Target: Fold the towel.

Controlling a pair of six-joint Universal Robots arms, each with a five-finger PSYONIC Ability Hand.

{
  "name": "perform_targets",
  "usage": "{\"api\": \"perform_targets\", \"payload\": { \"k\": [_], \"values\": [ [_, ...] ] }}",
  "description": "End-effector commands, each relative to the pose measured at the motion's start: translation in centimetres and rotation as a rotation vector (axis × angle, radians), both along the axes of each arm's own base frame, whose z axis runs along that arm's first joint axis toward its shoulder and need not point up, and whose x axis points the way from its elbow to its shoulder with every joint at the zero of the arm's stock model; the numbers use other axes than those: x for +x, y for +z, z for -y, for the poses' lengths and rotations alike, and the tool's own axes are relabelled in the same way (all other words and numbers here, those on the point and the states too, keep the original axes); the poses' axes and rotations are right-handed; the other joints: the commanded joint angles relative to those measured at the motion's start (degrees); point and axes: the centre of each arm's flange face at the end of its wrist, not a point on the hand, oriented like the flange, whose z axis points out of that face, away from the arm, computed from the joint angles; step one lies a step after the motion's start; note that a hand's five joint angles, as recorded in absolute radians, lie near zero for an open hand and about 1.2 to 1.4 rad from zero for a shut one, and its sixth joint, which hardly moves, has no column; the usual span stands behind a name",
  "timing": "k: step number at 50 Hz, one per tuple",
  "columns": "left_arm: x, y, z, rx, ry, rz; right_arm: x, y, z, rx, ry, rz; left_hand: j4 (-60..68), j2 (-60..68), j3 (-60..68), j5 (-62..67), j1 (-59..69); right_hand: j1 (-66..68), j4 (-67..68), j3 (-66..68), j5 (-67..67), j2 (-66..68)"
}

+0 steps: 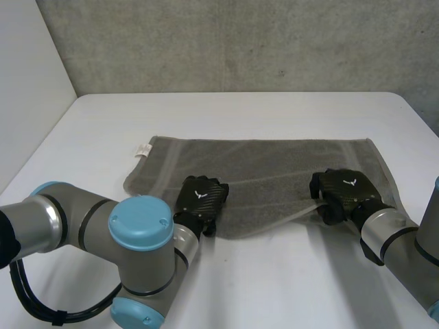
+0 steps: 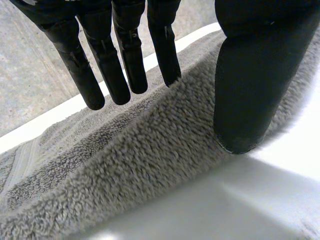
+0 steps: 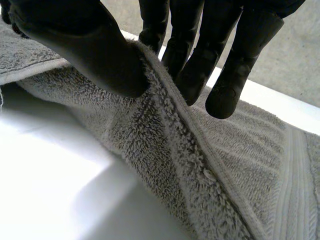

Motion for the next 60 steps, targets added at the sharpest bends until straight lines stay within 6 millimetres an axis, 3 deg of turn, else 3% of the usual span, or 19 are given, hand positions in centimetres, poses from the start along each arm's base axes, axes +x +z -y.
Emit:
{"api": "perform_targets", "payload": {
  "k": [1,5,12,19,25,27,28,29,31,33,35,40,43,45,47,48,50,54,60],
  "values": [
    [0.1,-0.2,-0.1,0.015,-0.002,0.014,0.2,0.3,0.6,-0.014,0.002,0.0,21.0,20.9,20.9,21.1,21.0,3.3,3.3,3.4,2.2,4.0],
    [-0.1,-0.2,0.7,0.004,0.006,0.009,0.6,0.3,0.8,-0.003,0.015,-0.008,42.6,42.6,42.6,42.7,42.6,3.3,3.3,3.4,2.2,4.0],
    [-0.3,0.3,3.4,-0.061,0.039,0.021,1.4,0.6,2.5,-0.029,0.036,-0.037,42.7,42.6,42.6,42.8,42.6,3.3,3.3,3.4,2.2,4.0],
    [0.3,3.7,10.9,-0.266,0.136,-0.006,3.3,1.3,5.4,-0.113,0.085,-0.085,42.7,42.6,42.6,42.8,42.6,3.3,3.3,3.4,2.2,4.0],
    [-0.7,11.0,15.8,-0.533,0.121,-0.189,6.0,6.4,10.5,-0.441,0.103,-0.088,42.7,42.6,42.6,42.8,42.6,3.3,3.3,3.4,2.2,4.0],
    [-0.4,13.2,16.8,-0.604,0.128,-0.234,6.7,11.0,12.5,-0.68,0.077,-0.028,42.7,42.6,42.6,42.8,42.6,3.3,3.3,3.4,2.2,4.0],
    [0.1,15.4,17.6,-0.674,0.142,-0.276,6.7,11.0,12.5,-0.681,0.076,-0.027,42.7,42.6,42.6,42.8,42.6,3.3,3.3,3.4,2.2,4.0],
    [0.1,15.5,17.6,-0.674,0.142,-0.276,6.8,13.0,12.9,-0.786,0.062,0.006,42.7,42.6,42.6,42.8,42.6,3.3,3.3,3.4,2.2,4.0],
    [1.0,20.0,17.5,-0.779,0.158,-0.371,6.8,15.0,13.0,-0.881,0.048,0.039,42.7,42.6,42.6,42.8,42.6,3.3,3.3,3.4,2.2,4.0],
    [1.3,21.4,17.2,-0.795,0.154,-0.416,6.6,17.9,12.4,-0.999,0.026,0.074,42.7,42.6,42.6,42.8,42.6,3.3,3.3,3.4,2.2,4.0],
    [1.6,22.0,16.9,-0.787,0.148,-0.448,6.5,18.1,12.2,-0.997,0.023,0.074,42.7,42.6,42.6,42.8,42.6,3.3,3.3,3.4,2.2,4.0],
    [3.4,21.3,16.7,-0.713,0.158,-0.476,6.7,15.9,10.9,-0.88,0.044,0.042,42.7,42.6,42.6,42.8,42.6,3.3,3.3,3.4,2.2,4.0],
    [4.3,18.9,16.1,-0.627,0.166,-0.437,6.9,13.9,9.8,-0.769,0.073,0.01,42.7,42.6,42.6,42.8,42.6,3.3,3.3,3.4,2.2,4.0],
    [4.7,17.2,15.7,-0.568,0.166,-0.398,6.8,12.4,9.3,-0.697,0.086,-0.017,42.7,42.6,42.6,42.8,42.6,3.3,3.3,3.4,2.2,4.0],
    [5.7,13.3,14.1,-0.421,0.146,-0.312,6.6,10.8,8.7,-0.61,0.1,-0.045,42.7,42.6,42.6,42.8,42.6,3.3,3.3,3.4,2.2,4.0],
    [5.7,13.3,14.1,-0.42,0.145,-0.311,6.3,9.3,8.0,-0.525,0.113,-0.071,42.7,42.6,42.6,42.8,42.6,3.3,3.3,3.4,2.2,4.0],
    [6.6,9.4,12.0,-0.252,0.106,-0.224,6.1,7.7,7.2,-0.43,0.131,-0.098,42.7,42.6,42.6,42.8,42.6,3.3,3.3,3.4,2.2,4.0],
    [8.3,6.6,10.0,-0.088,0.094,-0.152,5.2,5.4,5.1,-0.242,0.158,-0.153,42.7,42.6,42.6,42.8,42.6,3.3,3.3,3.4,2.2,4.0],
    [11.2,6.5,7.8,0.111,0.111,-0.088,4.4,5.6,4.0,-0.16,0.157,-0.167,42.7,42.6,42.6,42.8,42.6,3.3,3.3,3.4,2.2,4.0]
  ]
}}
